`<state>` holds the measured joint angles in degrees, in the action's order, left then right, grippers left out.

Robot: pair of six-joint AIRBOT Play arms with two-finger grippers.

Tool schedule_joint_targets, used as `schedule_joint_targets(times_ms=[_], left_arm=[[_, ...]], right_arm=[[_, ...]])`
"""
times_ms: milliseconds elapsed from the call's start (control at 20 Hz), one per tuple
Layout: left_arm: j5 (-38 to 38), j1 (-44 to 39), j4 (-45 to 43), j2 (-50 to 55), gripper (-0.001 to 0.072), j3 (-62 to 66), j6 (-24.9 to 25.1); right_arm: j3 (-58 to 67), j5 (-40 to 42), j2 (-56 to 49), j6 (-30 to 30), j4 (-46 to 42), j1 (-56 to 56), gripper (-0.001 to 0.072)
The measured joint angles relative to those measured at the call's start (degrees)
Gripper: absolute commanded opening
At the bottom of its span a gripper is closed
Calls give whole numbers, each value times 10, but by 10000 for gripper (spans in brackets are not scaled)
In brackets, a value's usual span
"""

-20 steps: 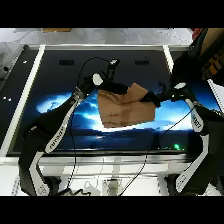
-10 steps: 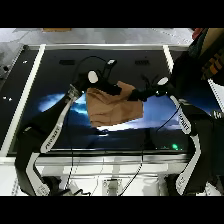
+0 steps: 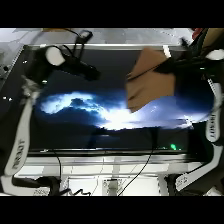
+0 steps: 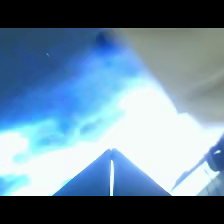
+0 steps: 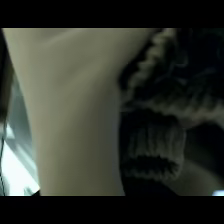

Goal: Fold the clothes and pants, and hang the long-sleeved shirts on hangers.

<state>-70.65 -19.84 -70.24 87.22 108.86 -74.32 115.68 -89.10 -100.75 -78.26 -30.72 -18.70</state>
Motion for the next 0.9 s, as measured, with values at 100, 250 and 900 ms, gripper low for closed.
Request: schedule_joint_targets(times_ms=[100, 250, 900], left_arm=[[-19, 3, -2, -48, 12, 0, 8], [-34, 5, -14, -115, 12, 0, 13], [-44, 6, -76, -191, 13, -1, 17]], right_arm=[[4, -9, 47, -37, 4, -74, 24], [7, -15, 113, -118, -9, -205, 24], [-13, -153, 269, -276, -435, -662, 26]])
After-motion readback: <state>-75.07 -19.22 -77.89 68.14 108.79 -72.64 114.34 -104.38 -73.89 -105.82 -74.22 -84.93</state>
